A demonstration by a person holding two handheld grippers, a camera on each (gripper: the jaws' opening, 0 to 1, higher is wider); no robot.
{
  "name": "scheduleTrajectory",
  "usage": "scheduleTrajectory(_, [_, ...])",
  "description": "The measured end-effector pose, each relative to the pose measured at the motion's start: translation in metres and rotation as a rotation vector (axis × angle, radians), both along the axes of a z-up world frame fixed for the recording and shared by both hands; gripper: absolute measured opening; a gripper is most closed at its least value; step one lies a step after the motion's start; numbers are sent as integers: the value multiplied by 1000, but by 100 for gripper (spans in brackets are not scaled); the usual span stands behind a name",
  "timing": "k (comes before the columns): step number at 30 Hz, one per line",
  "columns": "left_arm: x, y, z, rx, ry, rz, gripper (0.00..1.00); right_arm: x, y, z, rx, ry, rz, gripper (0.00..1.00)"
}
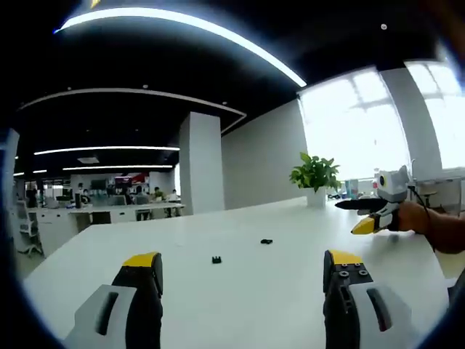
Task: Snap the two parts of the plastic buckle together until the buckle closes and remains connected.
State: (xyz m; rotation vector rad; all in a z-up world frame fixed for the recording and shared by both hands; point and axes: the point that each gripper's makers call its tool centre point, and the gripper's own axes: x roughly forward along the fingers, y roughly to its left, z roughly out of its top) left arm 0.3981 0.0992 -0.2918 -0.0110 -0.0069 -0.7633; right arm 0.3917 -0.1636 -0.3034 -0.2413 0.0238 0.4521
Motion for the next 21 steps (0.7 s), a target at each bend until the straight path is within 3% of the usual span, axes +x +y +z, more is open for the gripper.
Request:
scheduleTrajectory(5, [1, 1, -6, 40, 11, 15, 94, -4, 3, -1, 13, 12, 7, 95])
scheduleTrajectory(21, [11, 8, -4, 22, 10, 11, 96, -7, 6, -7, -16, 31, 11, 93])
